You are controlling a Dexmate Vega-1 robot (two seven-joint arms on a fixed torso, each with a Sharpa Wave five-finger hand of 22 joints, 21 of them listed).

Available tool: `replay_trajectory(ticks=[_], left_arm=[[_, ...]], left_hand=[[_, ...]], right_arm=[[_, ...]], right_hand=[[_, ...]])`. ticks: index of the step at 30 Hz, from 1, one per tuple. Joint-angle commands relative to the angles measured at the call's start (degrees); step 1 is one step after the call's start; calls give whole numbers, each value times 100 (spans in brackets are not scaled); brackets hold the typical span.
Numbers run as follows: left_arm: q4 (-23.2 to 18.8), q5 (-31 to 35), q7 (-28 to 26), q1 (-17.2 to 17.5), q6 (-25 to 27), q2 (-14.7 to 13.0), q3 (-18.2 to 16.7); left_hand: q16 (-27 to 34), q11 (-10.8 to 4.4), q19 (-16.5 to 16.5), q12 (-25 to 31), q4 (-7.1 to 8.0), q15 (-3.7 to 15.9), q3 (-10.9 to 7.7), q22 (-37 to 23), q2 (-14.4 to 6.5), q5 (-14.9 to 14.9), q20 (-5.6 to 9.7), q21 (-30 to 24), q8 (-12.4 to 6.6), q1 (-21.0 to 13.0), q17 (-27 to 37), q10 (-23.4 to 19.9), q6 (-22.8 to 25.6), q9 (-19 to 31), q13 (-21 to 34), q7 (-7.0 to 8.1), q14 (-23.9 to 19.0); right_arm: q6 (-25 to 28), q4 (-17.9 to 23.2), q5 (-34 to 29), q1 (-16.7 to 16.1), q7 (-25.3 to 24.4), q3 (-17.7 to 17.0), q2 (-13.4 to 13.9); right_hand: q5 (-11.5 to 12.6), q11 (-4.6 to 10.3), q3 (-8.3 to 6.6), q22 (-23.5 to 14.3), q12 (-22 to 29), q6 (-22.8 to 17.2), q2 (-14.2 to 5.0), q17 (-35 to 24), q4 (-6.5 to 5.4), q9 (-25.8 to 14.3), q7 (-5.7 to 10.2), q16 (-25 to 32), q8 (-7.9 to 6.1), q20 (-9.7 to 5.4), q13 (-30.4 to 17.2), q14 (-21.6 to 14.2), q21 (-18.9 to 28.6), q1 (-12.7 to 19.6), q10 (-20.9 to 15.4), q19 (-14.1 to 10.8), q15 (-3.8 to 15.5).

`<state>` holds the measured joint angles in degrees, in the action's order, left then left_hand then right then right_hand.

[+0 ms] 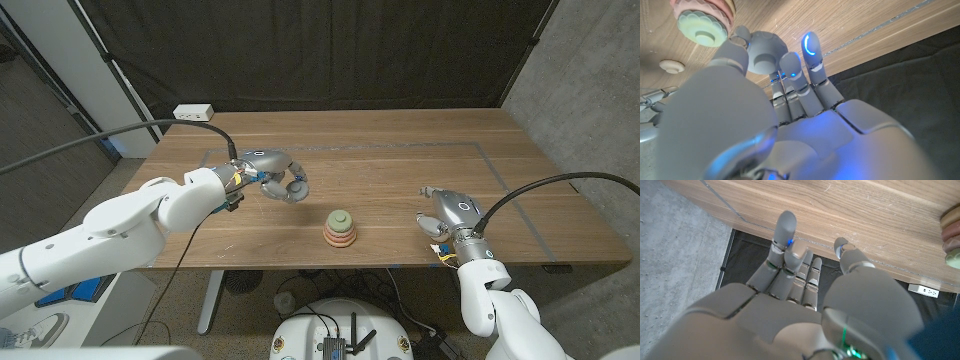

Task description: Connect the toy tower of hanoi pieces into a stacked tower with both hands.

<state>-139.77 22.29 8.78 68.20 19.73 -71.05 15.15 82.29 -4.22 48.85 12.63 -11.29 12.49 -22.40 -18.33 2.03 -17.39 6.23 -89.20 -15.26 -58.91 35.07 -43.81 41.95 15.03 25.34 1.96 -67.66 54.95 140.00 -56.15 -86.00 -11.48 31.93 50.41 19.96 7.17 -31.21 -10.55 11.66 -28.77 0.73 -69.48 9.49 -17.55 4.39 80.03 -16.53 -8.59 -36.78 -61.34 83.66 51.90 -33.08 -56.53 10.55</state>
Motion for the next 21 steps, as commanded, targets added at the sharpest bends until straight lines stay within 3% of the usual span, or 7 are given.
replay_trajectory(ticks=[1, 21], left_arm=[[187, 95, 338, -592, -390, 225, 495], [379, 289, 1023, -1366, -914, 758, 1071]], left_hand=[[-3, -751, 44, -12, 146, 10, -213, -10, -110, -36, 604, -3, -21, -195, 30, -795, 40, 146, 808, 16, -42], [-38, -761, 58, -26, 162, 11, -191, 26, -91, -29, 603, 0, 13, -214, 30, -833, 55, 161, 816, 14, -45]], right_arm=[[169, 48, -134, 57, 162, 120, 19], [234, 113, 99, -192, -155, -41, 30]], right_hand=[[55, -8, 6, -10, 12, -23, -61, -12, -2, -16, -8, -25, -33, -404, -14, -2, -27, 41, -52, -13, 203], [66, -19, 9, -14, 10, -40, -65, -20, -1, -14, -14, -16, -34, -403, -24, -20, -19, 53, -62, -25, 202]])
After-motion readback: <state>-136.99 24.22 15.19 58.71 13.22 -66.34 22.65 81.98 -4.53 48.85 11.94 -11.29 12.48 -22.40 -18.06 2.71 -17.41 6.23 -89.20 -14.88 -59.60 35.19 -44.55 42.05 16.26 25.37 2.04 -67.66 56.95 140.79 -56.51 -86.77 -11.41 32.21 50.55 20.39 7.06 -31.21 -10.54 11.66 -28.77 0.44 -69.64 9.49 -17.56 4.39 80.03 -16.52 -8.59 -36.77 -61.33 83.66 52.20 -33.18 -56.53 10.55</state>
